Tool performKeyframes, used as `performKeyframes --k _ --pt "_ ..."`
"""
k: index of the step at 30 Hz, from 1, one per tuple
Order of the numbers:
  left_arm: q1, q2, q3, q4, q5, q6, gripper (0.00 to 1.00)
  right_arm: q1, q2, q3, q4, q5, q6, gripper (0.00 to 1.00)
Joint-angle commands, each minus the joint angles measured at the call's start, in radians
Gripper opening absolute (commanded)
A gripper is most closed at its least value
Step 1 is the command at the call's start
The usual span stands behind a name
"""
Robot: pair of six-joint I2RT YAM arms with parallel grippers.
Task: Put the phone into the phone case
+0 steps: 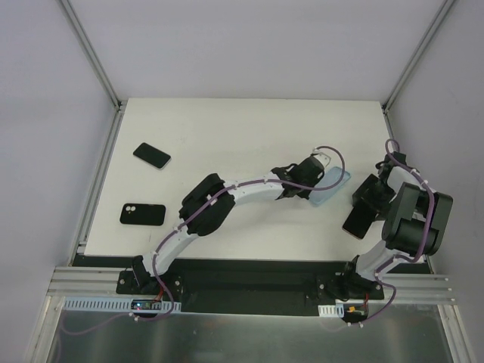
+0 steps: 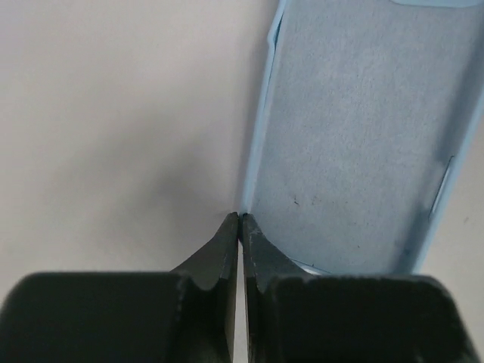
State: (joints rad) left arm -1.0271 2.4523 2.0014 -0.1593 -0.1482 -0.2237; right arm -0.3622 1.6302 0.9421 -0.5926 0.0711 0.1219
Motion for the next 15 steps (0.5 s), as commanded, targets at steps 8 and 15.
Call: performKeyframes --k 8,15 --pt "0.056 -0.482 -0.614 -0.105 -0.146 -0.219 0.0 0.176 0.045 0.03 0.037 -0.192 -0.031 0.67" --pt "0.064 -0.703 -0.864 -0.134 -0.174 -0.374 0.0 0.302 0.042 0.035 0.025 -0.177 -0.059 0.64"
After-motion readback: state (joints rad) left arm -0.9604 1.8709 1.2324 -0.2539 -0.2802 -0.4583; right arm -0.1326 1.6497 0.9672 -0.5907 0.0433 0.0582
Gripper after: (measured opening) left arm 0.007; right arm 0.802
